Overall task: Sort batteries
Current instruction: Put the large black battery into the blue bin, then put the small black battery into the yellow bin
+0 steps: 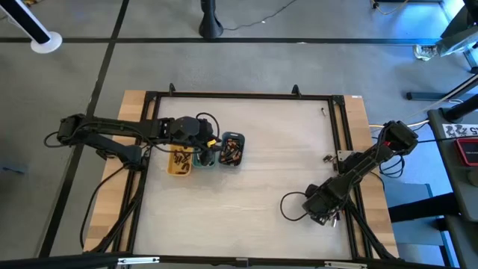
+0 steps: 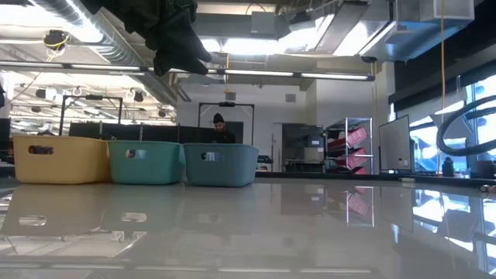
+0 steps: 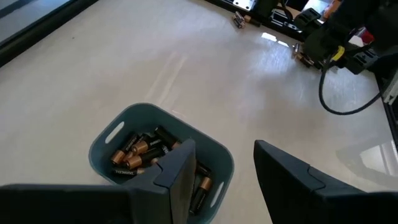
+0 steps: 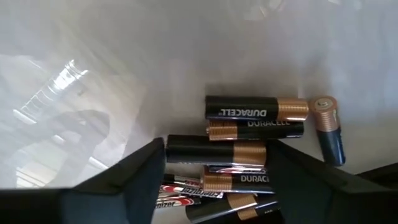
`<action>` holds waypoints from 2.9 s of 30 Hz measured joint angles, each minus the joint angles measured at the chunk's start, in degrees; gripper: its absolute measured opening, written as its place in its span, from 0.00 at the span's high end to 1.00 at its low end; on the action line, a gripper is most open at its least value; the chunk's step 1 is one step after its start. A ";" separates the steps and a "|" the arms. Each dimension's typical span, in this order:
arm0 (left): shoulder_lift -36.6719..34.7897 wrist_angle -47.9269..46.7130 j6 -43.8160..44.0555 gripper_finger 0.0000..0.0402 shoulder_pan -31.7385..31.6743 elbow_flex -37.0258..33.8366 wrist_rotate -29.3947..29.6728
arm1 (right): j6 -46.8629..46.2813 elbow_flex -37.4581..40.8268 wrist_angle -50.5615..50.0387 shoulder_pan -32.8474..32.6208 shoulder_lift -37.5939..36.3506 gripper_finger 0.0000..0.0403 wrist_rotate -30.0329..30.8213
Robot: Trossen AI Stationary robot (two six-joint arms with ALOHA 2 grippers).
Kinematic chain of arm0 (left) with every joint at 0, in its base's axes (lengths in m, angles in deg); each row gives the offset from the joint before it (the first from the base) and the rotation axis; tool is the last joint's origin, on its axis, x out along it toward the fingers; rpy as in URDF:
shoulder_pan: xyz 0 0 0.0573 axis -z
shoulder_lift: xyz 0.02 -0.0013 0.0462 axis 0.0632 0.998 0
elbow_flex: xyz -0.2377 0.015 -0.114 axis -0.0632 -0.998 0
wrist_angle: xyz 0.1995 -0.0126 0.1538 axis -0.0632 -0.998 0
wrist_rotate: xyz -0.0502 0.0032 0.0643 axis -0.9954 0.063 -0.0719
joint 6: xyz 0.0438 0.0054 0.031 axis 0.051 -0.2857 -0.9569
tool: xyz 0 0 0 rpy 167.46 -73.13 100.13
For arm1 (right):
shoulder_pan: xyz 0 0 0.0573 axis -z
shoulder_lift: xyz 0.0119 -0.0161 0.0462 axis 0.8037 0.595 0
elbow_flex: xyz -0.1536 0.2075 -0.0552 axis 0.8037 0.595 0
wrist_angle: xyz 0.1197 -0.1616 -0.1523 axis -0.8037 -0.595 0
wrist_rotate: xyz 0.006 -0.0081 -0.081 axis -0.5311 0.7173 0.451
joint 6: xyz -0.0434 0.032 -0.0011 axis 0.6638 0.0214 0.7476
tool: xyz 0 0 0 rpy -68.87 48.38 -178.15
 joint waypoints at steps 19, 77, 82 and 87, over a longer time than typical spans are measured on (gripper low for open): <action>-12.03 -10.23 -3.84 0.61 -2.72 -0.03 2.18 | 10.48 -26.29 -16.43 7.61 0.24 0.43 11.37; -25.62 3.96 20.29 0.61 -1.97 -15.74 13.89 | 75.20 -56.67 -9.66 52.44 16.00 0.26 12.99; -24.03 5.48 25.65 0.61 -1.46 -15.74 16.65 | 81.63 -53.05 -12.86 53.02 10.81 0.26 12.71; -21.28 11.40 27.25 0.61 0.50 -15.74 18.85 | 83.91 -44.87 -9.54 57.21 4.16 0.26 7.44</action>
